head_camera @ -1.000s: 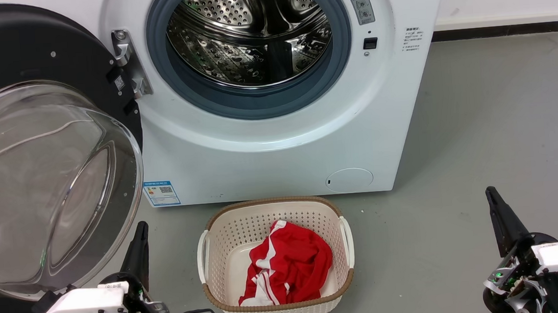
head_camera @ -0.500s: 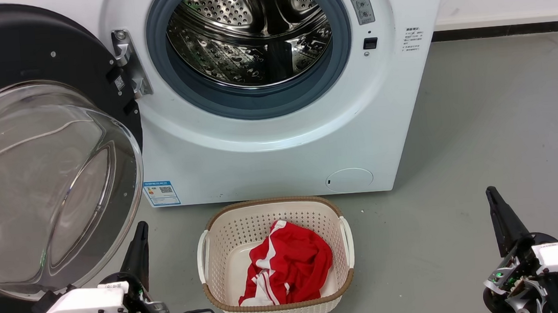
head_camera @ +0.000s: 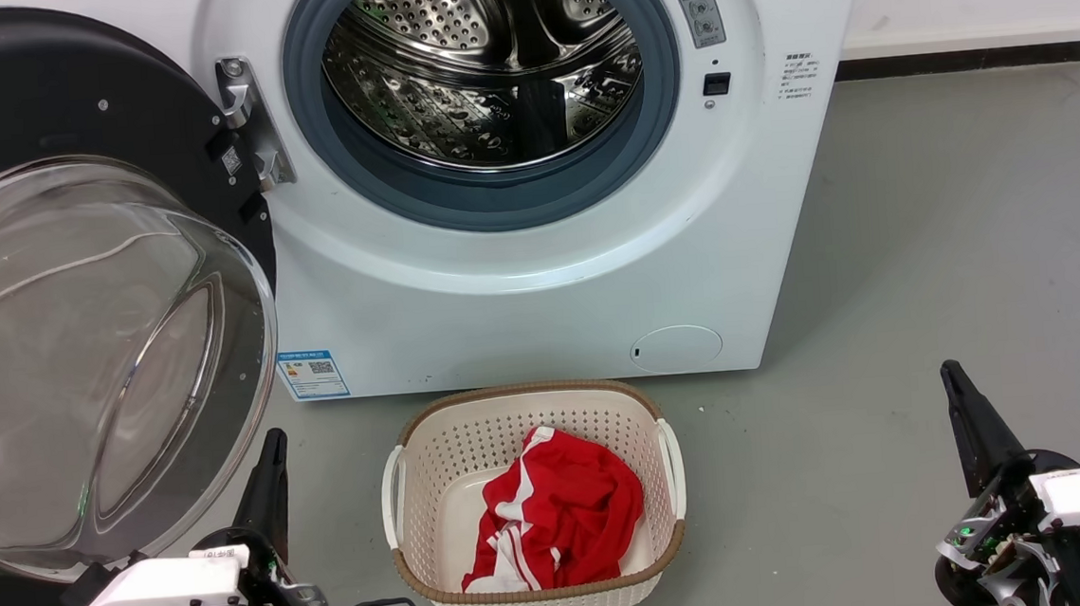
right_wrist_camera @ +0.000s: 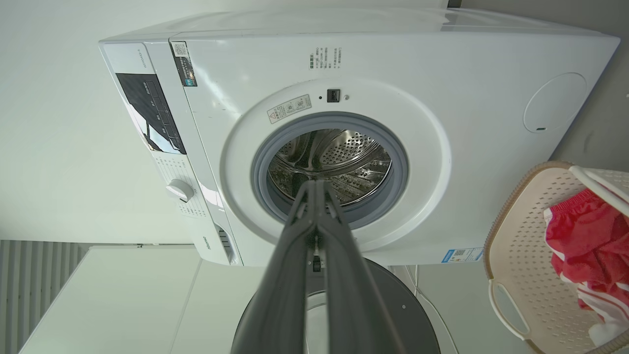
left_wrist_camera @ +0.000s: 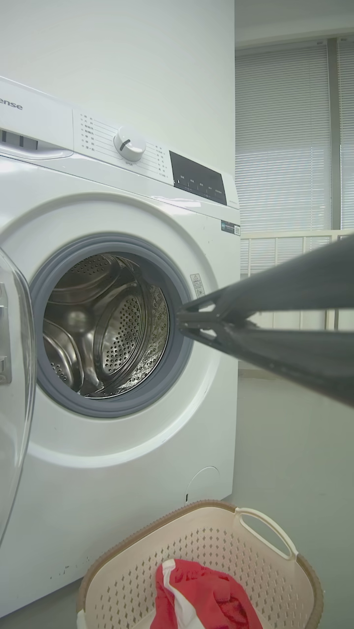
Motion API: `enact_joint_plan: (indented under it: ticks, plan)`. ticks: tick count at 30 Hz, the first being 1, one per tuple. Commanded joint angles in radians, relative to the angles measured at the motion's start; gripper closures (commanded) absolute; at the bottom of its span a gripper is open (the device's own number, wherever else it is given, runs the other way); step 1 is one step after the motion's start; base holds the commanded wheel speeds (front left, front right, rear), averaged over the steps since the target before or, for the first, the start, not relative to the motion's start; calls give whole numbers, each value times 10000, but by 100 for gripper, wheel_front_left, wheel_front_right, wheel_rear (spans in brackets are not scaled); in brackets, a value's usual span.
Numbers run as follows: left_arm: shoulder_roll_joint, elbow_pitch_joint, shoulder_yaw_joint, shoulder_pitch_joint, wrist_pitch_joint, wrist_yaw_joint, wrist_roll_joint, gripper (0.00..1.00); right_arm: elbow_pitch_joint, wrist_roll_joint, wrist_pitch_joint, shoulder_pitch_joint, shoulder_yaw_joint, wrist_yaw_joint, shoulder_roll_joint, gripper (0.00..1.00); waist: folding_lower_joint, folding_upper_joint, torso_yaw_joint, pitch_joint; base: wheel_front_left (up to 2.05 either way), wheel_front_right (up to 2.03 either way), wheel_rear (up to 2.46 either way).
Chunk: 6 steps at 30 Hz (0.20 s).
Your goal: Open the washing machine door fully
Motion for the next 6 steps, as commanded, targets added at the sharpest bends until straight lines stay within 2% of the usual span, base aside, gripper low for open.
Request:
enact_joint_plan:
  ticks: [1,6]
  plan:
    - [-10,4,28,-75,22,-26,-12,100,11,-56,28,-132,-16,0,32,100,0,-1,0,0,0,0,0]
    - [-10,4,27,-75,23,-26,-13,100,12,-62,40,-132,-25,-1,39,100,0,-1,0,0,0,0,0]
